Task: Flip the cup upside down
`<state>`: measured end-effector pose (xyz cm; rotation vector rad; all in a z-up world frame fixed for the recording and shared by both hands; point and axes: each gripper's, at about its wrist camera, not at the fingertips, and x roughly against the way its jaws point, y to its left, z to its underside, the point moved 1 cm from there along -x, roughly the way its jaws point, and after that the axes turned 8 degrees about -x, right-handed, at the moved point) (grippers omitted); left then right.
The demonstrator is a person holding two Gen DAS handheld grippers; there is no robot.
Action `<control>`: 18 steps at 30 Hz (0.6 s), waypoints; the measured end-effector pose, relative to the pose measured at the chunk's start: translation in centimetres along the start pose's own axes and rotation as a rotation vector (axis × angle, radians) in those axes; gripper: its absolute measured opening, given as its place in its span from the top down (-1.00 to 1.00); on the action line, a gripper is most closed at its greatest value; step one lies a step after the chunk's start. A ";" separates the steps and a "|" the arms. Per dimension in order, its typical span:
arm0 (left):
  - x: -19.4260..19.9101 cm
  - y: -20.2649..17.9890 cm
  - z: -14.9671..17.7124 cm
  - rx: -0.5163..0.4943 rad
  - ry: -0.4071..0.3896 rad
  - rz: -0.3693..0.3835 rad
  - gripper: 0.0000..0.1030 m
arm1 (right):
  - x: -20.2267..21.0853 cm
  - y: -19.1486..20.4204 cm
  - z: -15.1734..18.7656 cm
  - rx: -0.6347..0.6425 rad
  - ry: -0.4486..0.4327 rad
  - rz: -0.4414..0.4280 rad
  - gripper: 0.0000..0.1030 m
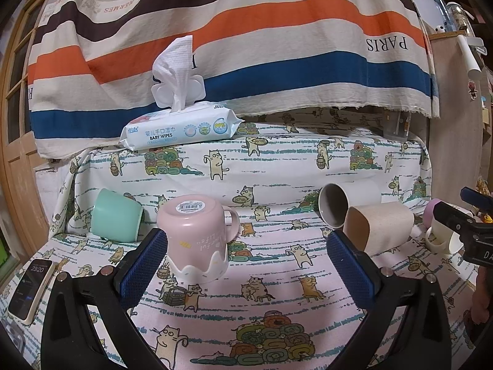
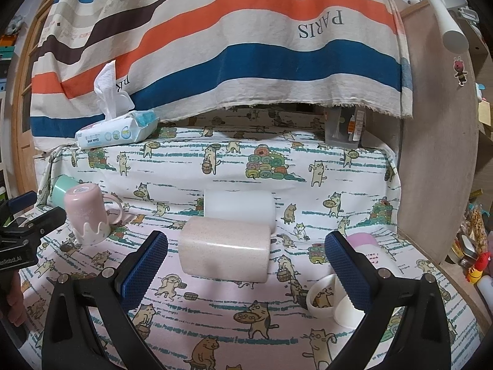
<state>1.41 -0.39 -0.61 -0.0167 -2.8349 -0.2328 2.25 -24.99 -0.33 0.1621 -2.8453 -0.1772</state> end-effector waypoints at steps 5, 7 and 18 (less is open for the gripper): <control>0.0 0.0 0.0 0.000 0.000 0.000 -0.99 | 0.0 -0.1 0.0 -0.006 -0.001 -0.017 -0.99; 0.0 0.1 0.0 0.001 0.002 0.000 -0.99 | 0.0 0.1 0.1 0.001 0.001 -0.026 -0.99; -0.7 0.5 0.1 0.013 0.039 -0.021 -1.00 | -0.2 0.3 0.3 -0.004 0.022 -0.043 -0.99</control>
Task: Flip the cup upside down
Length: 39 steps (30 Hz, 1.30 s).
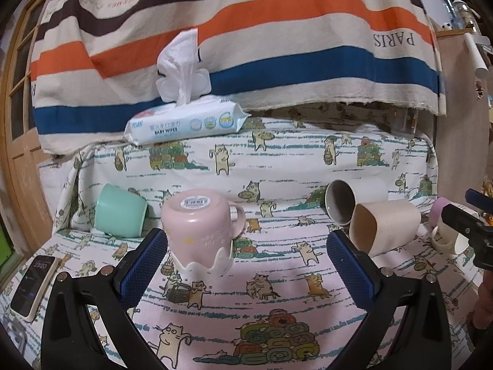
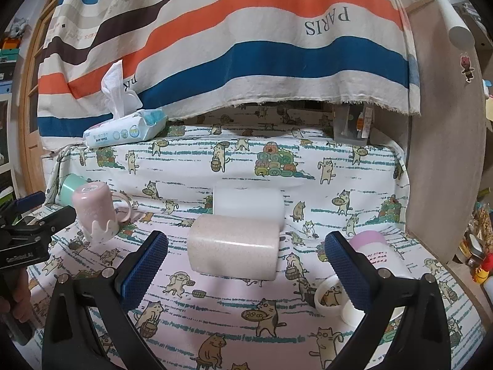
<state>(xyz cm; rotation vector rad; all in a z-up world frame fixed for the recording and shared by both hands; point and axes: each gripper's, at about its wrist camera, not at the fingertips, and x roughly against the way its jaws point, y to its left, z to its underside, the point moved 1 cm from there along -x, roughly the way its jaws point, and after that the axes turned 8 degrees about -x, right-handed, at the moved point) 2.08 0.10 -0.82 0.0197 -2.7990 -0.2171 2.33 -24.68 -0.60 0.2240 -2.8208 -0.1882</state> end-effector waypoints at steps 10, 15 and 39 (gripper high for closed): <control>0.2 -0.3 0.0 0.007 -0.013 0.015 -1.00 | -1.5 -1.0 0.0 -0.049 0.087 -0.010 -0.99; 0.3 -0.1 0.1 0.014 -0.013 0.016 -0.99 | -1.6 -1.3 -0.4 -0.057 0.132 -0.037 -0.99; -0.3 2.4 0.2 0.092 0.014 -0.064 -0.99 | -11.5 0.0 -2.8 -0.213 0.449 -0.061 -0.99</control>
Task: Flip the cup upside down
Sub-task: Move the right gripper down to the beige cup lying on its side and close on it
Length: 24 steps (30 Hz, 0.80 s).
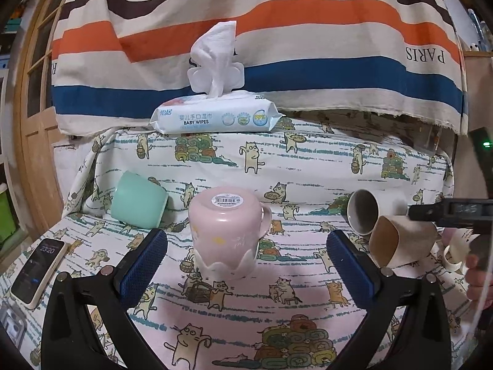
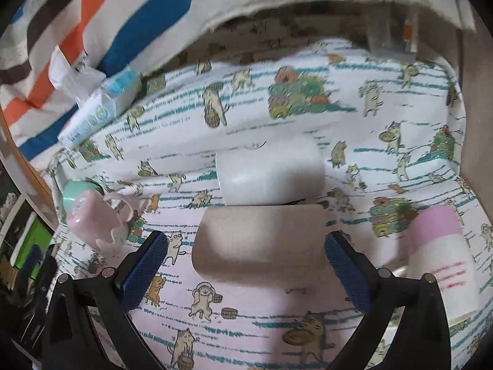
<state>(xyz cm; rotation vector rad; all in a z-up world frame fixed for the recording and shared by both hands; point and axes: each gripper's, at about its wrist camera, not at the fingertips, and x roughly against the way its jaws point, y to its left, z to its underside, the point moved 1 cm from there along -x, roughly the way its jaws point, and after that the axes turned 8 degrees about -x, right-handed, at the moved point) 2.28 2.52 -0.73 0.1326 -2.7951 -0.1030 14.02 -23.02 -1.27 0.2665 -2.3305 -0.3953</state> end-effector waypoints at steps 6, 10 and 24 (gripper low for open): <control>0.2 0.0 -0.1 0.003 -0.006 0.010 -1.00 | -1.5 1.8 -0.3 0.065 -0.021 0.087 -0.99; 0.1 0.1 -0.2 0.013 0.003 0.023 -0.99 | -2.3 2.3 -0.3 0.092 -0.028 0.168 -0.99; 0.1 -0.3 0.0 -0.006 -0.001 0.019 -0.99 | -3.2 0.7 -1.2 0.020 0.075 0.176 -0.99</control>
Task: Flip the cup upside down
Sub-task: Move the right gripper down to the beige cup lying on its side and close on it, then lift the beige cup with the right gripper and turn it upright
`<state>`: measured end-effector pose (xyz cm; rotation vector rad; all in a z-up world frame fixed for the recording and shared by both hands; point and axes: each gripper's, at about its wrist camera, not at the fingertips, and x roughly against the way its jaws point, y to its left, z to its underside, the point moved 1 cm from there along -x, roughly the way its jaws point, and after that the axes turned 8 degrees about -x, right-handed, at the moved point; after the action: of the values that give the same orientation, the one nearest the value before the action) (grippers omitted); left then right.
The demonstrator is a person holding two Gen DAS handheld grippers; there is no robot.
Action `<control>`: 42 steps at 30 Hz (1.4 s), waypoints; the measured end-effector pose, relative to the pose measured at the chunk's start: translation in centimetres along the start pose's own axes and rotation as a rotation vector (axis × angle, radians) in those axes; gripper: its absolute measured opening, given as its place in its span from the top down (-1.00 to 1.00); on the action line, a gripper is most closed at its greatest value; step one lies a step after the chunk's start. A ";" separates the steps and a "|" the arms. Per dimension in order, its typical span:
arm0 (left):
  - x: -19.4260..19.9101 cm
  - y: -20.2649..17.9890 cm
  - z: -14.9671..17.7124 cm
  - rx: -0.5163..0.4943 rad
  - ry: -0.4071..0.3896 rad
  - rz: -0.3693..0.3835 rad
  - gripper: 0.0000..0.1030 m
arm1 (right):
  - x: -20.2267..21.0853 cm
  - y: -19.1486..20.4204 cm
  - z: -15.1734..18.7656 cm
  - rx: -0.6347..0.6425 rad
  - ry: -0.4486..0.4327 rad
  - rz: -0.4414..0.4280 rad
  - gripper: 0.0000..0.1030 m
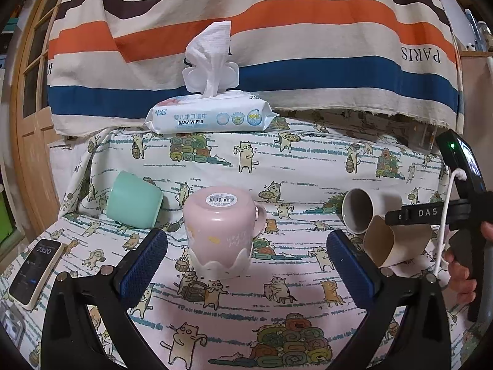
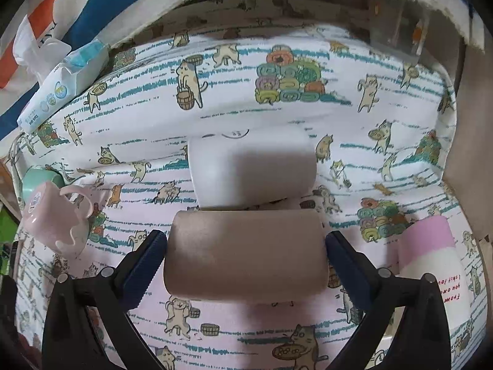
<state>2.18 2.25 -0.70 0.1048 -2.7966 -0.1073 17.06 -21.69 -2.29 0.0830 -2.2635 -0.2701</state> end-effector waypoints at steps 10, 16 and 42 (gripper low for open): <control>1.3 -1.6 -0.1 -0.090 -0.071 -0.016 -0.99 | 0.1 -0.6 0.3 -0.016 0.141 -0.085 -0.99; 1.7 -1.9 -0.2 -0.105 -0.090 -0.016 -0.99 | 1.4 1.5 3.2 0.040 0.223 -0.223 -0.99; -3.9 -0.5 1.3 0.087 0.260 0.350 0.15 | 1.4 -2.0 2.9 0.083 0.130 -0.184 0.51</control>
<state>5.47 2.12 -3.25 -0.3255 -2.5143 0.1054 13.94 -23.32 -3.49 0.3437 -2.1394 -0.2598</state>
